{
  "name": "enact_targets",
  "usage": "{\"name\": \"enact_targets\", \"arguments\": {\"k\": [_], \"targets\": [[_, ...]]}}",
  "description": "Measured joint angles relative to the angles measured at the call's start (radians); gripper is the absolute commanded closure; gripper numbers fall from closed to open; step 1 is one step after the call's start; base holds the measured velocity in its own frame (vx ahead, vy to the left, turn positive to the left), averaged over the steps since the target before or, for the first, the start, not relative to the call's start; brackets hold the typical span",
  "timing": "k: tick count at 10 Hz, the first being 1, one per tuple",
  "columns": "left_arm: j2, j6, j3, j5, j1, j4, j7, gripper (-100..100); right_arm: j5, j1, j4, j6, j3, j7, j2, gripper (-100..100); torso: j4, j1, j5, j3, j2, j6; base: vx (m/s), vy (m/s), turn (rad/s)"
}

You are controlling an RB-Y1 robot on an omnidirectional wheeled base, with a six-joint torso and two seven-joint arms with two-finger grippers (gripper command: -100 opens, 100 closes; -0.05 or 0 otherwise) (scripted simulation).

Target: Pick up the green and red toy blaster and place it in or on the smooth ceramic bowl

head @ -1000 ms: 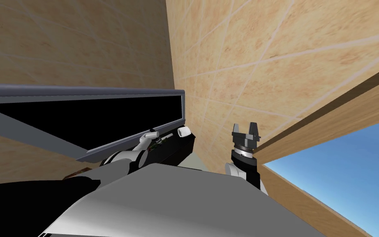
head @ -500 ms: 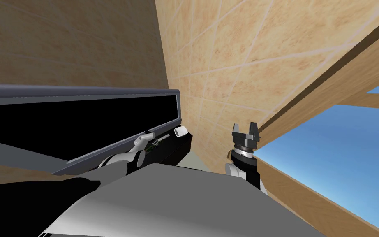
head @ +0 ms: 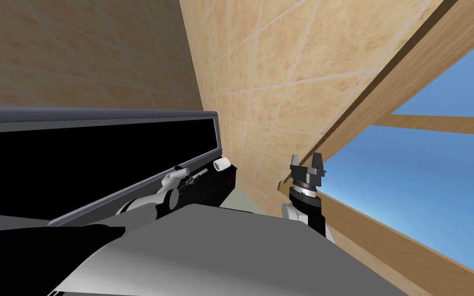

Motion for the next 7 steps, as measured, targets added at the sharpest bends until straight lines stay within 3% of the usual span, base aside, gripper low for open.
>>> {"name": "enact_targets", "arguments": {"k": [2,5,7], "targets": [[0.008,-0.010,0.028,-0.003,-0.003,0.023,-0.010,-100,0.000,0.000,0.000,0.000,0.000,0.000,0.000,0,0.000,0.000,0.000,0.000,-0.001,-0.001,-0.014,-0.002,-0.101],[0.024,-0.033,0.111,-0.025,0.007,0.059,-0.036,-100,0.000,0.000,0.000,0.000,0.000,0.000,0.000,0,0.000,0.000,0.000,0.000,0.000,-0.001,-0.038,0.005,-0.215],[0.030,-0.041,0.161,-0.039,0.015,0.071,-0.047,-100,0.000,0.000,0.000,0.000,0.000,0.000,0.000,0,0.000,0.000,0.000,0.000,0.000,-0.001,-0.017,0.000,-0.052]]}}
